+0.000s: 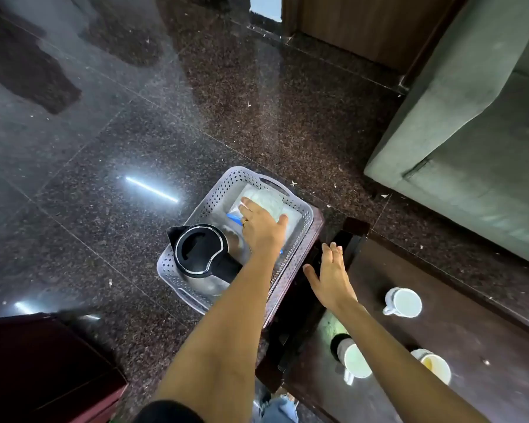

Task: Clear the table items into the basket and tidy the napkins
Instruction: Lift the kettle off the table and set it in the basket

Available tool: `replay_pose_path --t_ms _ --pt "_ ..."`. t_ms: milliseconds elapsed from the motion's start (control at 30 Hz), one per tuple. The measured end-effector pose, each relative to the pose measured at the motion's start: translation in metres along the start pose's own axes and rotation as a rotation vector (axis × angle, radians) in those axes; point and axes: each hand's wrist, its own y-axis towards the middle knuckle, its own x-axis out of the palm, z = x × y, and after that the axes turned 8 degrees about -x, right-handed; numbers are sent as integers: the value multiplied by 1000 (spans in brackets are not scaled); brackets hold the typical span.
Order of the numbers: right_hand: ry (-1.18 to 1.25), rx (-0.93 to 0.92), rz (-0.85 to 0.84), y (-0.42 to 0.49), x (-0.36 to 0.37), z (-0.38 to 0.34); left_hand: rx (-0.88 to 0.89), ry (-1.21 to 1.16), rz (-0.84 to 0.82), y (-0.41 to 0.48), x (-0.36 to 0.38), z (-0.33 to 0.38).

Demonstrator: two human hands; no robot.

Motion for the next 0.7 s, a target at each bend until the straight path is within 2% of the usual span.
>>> replay_pose_path --t_ms 300,500,700 --pt "-2 22 -1 1 8 11 97 132 14 23 4 2" --pt "15 39 7 -5 12 20 106 41 -26 29 -1 3" --pt "25 37 31 -12 -1 27 137 -32 33 19 -8 7"
